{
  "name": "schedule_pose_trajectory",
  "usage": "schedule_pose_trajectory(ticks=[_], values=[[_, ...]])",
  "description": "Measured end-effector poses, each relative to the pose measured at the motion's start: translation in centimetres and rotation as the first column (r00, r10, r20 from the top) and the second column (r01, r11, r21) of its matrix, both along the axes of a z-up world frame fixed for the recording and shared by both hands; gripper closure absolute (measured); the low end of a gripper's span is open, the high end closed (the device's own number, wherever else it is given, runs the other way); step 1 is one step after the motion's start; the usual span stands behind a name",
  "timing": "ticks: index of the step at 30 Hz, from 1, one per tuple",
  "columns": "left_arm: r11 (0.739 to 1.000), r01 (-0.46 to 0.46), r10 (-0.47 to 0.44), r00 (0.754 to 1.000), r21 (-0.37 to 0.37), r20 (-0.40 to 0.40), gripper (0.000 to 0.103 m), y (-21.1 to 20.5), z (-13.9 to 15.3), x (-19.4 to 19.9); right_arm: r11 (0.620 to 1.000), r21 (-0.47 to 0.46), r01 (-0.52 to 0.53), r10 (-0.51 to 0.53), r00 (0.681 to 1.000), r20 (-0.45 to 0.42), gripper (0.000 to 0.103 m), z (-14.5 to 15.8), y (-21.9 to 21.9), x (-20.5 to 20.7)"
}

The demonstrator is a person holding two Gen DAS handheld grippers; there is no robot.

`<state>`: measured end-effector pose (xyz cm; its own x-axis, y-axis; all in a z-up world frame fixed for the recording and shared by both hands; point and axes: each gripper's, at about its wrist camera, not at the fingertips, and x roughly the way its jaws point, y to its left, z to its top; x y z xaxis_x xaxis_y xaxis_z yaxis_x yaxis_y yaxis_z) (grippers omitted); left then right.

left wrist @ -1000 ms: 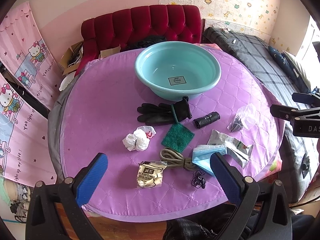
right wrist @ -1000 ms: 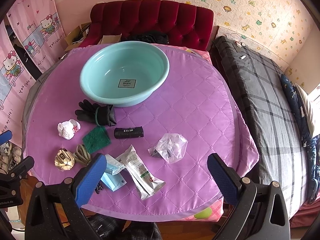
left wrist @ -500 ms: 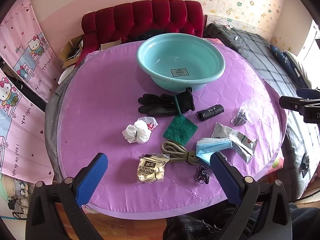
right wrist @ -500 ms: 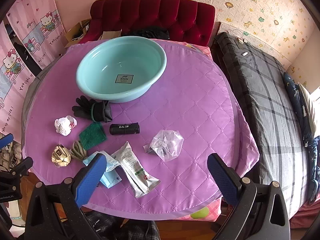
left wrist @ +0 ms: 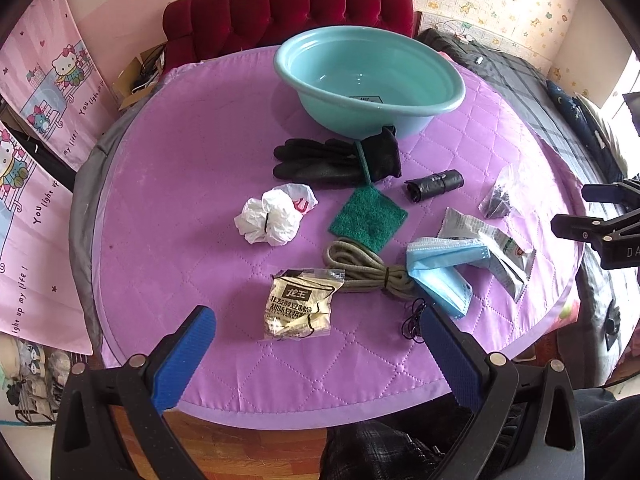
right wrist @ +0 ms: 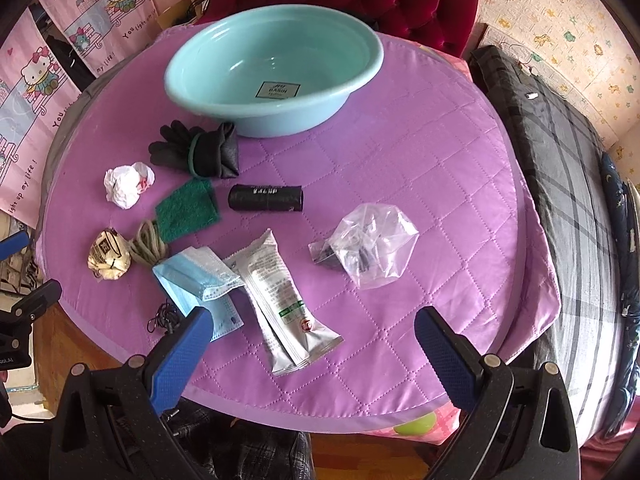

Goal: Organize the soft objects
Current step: 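Grasp the white tube packet with the right tool while the left tool grasps the gold snack packet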

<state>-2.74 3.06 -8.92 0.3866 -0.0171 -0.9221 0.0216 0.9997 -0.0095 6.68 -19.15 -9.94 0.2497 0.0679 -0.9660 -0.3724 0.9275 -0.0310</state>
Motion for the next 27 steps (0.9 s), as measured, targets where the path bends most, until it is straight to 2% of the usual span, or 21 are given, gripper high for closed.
schedule_pose_trajectory(ticks=[13,19,21,23,24,25,26,27], values=[[1.000,-0.030,0.029,0.997,-0.006,-0.067,0.000,1.4,-5.2,-1.3,0.996,-0.035,-0.076,0.072,0.992,-0.101,0.000,-7.7,2.0,0.8],[0.999,-0.043,0.042,0.994,-0.004,-0.097,0.000,1.9,-7.3,-1.3,0.996,-0.047,-0.073,0.066,0.989,-0.132,0.002,-10.9,2.7,1.7],[0.999,-0.047,0.046,0.993,-0.007,-0.106,0.000,2.1,-7.8,-1.3,0.997,-0.040,-0.068,0.062,0.988,-0.141,0.007,-11.5,2.8,2.1],[0.999,-0.048,0.047,0.993,-0.006,-0.113,0.000,2.2,-8.1,-1.2,0.997,-0.034,-0.072,0.067,0.987,-0.146,0.019,-11.9,3.1,2.4],[0.999,-0.047,0.047,0.992,-0.004,-0.115,0.000,2.2,-8.2,-1.1,0.997,-0.029,-0.075,0.070,0.986,-0.149,0.022,-12.2,3.4,2.5],[0.999,-0.046,0.046,0.992,-0.003,-0.117,0.000,2.2,-8.3,-1.1,0.997,-0.020,-0.078,0.074,0.985,-0.156,0.030,-12.5,3.6,2.6],[0.999,-0.045,0.045,0.992,-0.003,-0.117,0.000,2.2,-8.5,-1.0,0.997,-0.013,-0.081,0.077,0.984,-0.162,0.047,-12.7,3.9,2.7],[0.999,-0.045,0.044,0.992,-0.002,-0.118,0.000,2.2,-8.6,-1.0,0.996,0.000,-0.085,0.084,0.982,-0.168,0.052,-12.9,4.2,2.6]])
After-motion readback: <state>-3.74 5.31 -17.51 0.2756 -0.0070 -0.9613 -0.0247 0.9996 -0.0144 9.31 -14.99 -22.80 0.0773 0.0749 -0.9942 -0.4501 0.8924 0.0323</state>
